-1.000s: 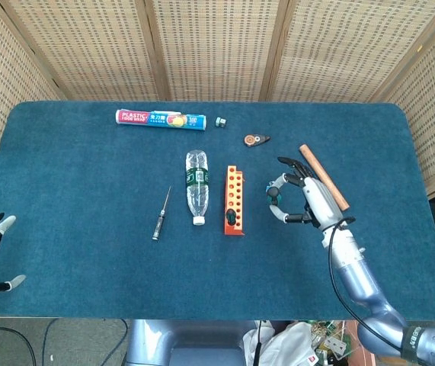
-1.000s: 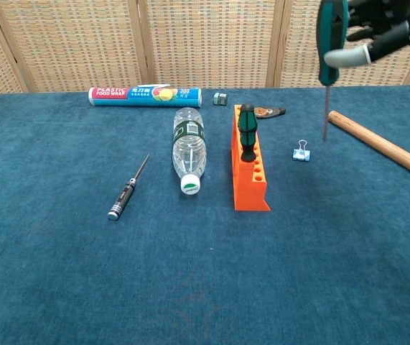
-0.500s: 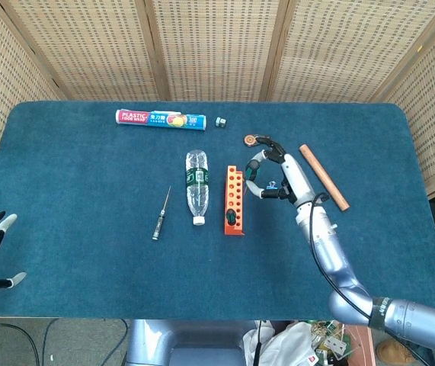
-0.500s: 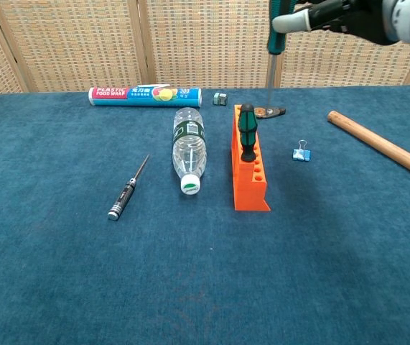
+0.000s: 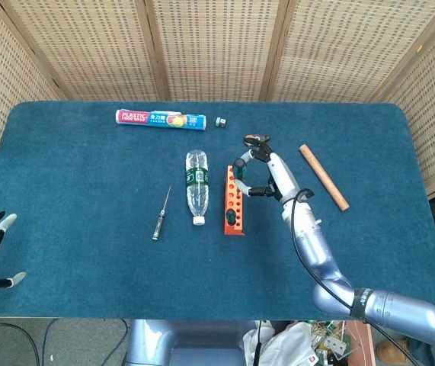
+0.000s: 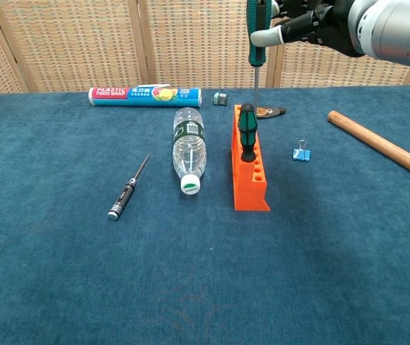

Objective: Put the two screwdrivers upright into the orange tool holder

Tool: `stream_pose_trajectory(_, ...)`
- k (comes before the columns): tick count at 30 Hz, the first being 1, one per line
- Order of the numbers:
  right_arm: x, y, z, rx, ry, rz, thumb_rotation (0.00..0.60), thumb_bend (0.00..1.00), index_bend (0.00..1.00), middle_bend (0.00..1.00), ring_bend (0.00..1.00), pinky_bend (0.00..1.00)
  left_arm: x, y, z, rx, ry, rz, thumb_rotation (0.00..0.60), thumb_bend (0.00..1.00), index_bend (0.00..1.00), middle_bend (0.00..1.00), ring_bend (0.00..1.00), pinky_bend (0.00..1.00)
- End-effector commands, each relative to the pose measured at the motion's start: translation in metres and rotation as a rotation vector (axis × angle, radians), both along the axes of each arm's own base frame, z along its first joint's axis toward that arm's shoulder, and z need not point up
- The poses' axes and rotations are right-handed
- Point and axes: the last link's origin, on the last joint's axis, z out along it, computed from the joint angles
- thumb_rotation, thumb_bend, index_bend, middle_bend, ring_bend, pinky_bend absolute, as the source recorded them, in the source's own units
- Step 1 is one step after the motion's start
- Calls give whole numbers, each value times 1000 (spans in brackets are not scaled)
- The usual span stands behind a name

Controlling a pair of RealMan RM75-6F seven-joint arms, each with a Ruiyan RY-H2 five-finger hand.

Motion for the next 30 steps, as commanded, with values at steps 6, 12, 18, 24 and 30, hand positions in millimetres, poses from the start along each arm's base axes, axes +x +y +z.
stream_pose_trajectory(6, -6, -4, -2, -7, 16, -19, 600, 392, 615, 103, 0, 14, 0, 0, 1, -1, -3, 1, 600, 0, 0, 0, 0, 0)
stream_pose_trajectory(12, -8, -6, -2, -14, 27, -21, 600, 393, 615, 103, 0, 14, 0, 0, 1, -2, -5, 0, 600, 0, 0, 0, 0, 0)
stream_pose_trajectory(18, -9, -6, -2, -10, 18, -27, 600, 393, 615, 103, 0, 14, 0, 0, 1, -2, -5, 2, 600, 0, 0, 0, 0, 0)
stream_pose_trajectory(24, -3, -7, 1, -20, 2, -17, 600, 393, 615, 103, 0, 14, 0, 0, 0, -5, -4, 1, 600, 0, 0, 0, 0, 0)
stream_pose_trajectory(30, 3, -9, -1, -19, -2, -17, 600, 393, 615, 103, 0, 14, 0, 0, -1, -6, -3, 2, 600, 0, 0, 0, 0, 0)
